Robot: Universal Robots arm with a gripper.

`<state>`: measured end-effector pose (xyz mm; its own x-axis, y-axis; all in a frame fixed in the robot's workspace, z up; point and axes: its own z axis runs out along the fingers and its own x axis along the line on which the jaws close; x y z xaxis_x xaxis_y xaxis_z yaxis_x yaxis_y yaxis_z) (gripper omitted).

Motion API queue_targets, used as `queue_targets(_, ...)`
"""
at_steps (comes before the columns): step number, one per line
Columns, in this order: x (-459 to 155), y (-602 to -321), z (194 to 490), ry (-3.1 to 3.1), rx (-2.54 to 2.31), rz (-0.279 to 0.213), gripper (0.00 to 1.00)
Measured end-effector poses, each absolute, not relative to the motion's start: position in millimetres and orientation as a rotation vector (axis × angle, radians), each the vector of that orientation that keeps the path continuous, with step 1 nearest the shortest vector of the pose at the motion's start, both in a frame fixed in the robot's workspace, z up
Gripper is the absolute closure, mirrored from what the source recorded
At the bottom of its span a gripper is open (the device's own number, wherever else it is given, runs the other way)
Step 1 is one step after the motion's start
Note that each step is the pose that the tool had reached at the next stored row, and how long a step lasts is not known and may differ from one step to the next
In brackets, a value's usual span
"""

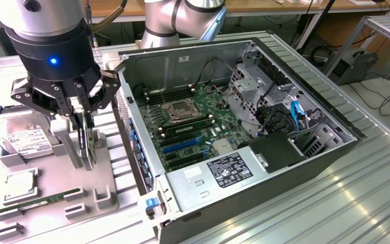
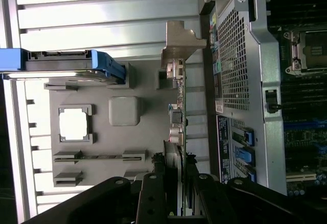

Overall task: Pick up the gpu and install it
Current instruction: 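Pick up the gpu and move the gpu toward the slot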

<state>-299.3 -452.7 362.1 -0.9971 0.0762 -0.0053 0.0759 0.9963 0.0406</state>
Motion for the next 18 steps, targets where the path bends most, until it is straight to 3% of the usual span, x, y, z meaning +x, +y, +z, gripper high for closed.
queue_targets(18,-299.3,-452.7,382.3,3.132,0.119,0.063,0.74)
